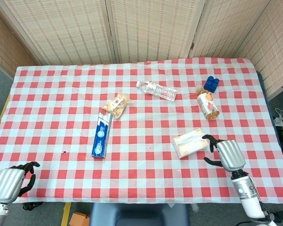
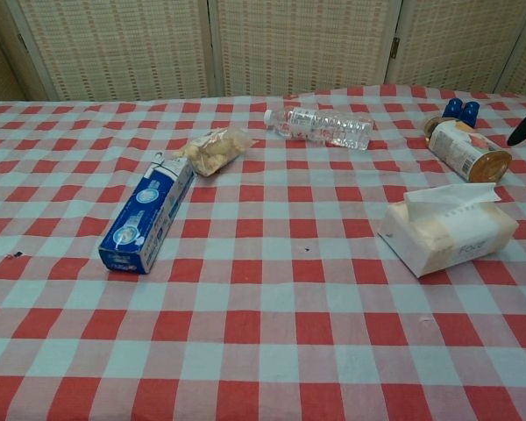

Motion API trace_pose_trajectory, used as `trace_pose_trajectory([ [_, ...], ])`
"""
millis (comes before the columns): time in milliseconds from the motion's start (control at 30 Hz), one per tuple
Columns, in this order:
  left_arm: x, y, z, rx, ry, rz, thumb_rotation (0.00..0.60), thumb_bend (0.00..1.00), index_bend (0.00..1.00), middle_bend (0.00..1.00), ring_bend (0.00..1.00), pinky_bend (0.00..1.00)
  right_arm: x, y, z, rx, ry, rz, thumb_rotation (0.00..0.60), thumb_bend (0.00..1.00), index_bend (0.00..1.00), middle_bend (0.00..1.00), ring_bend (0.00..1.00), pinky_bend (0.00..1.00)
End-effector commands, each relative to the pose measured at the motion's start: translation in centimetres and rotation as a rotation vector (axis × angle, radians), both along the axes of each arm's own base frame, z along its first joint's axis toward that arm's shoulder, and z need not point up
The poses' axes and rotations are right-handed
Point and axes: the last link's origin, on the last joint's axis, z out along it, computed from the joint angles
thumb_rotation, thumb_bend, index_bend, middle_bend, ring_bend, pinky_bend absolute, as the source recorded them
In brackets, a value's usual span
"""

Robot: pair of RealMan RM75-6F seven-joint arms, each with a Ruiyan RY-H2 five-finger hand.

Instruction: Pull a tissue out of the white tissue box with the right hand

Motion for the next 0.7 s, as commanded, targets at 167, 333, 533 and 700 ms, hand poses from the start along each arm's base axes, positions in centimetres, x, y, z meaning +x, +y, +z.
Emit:
trace_pose_trajectory([
  [167,0.0,0.0,0.2,0.007,-0.006,-0.003,0.600,0.54,0.38,0.51,0.57,0.61,0.4,-3.0,-3.7,0.062,0.035,-0.017,0.600,0.03,0.29,0.68,0.73,0.96],
  [333,0.0,0.0,0.2,0.005,-0.006,-0.002,0.600,0.54,0.38,0.51,0.57,0.61,0.4,-4.5,-5.2,0.070,0.046,-0.024,0.600,0.03,0.29,0.69,0.74,0.97],
  [533,-0.1,0.0,0.2,0.008,-0.007,0.000,0.600,0.54,0.38,0.51,0.57,0.61,0.7,-5.8,-6.9,0.087,0.023,-0.036,0.600,0.07,0.38,0.72,0.77,1.00],
  [700,-0.2,0.0,0.3,0.012,-0.010,0.003,0.600,0.54,0.38,0.51,0.57,0.61,0.6,-5.9,-7.8,0.101,0.025,-0.034,0.600,0.32,0.49,0.74,0.78,1.00],
])
